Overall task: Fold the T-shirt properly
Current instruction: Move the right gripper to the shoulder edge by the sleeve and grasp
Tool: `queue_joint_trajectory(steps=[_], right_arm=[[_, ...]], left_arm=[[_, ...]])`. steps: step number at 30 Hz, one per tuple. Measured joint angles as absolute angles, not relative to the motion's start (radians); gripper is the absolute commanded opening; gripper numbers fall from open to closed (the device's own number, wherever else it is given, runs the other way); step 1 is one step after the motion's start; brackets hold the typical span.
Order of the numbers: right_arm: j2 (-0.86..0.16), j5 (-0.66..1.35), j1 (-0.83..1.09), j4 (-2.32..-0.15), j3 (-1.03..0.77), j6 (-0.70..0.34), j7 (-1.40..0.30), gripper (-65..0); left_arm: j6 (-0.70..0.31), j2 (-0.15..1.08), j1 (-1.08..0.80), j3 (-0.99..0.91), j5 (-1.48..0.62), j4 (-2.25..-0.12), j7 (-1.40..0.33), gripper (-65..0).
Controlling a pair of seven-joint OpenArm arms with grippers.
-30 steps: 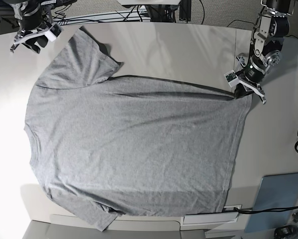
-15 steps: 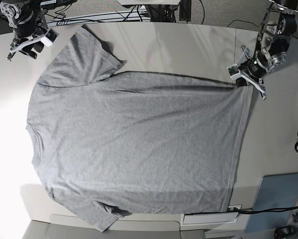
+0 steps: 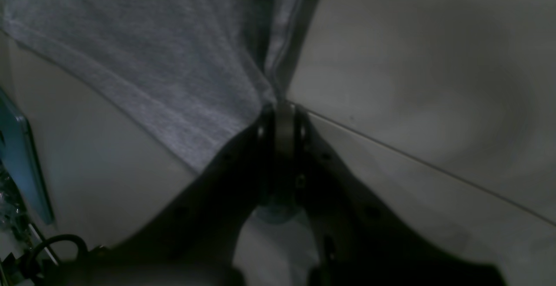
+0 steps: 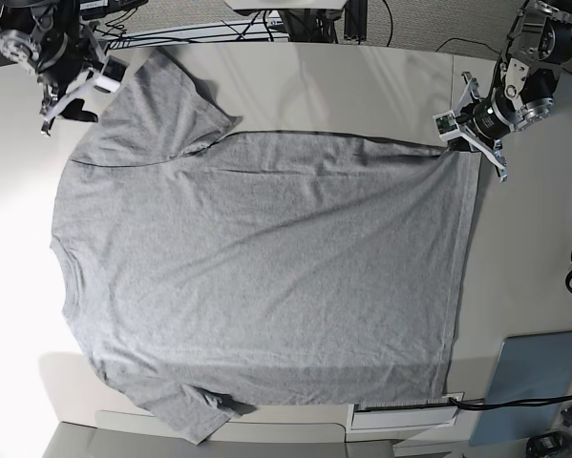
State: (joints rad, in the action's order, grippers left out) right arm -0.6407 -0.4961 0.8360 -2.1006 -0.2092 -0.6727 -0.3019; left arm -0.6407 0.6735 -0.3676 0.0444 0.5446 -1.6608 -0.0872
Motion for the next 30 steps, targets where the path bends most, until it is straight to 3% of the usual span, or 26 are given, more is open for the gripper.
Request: queue_joint_trajectory(steps=[13,23,27,30], right_arm=[[-0.665,-0.580,0.596,-1.839,0.020,-0.651,-0.279,-31.1],[-0.667,-0.593,0.406,-1.826,0.232,-0.629,-0.346,-32.5],[-0.666,-0.586,0.398,-1.825,0.238,-0.635,-0.360,-40.9],[-0.665,-0.547,0.398,-1.818,0.239,-0.641,-0.393,-55.8]], left_arm=[[-0.640,0.672,-0.368,0.044,0.540,-1.661,-0.096,-65.0],[-0.634,0.671,-0.368,0.044,0.507,-1.663,-0.124,-65.0],[-0.633,0.671,-0.368,0.044,0.507,-1.663,-0.123,-65.0],[-0.633,0.671,-0.368,0.044,0.507,-1.663,-0.124,-65.0]])
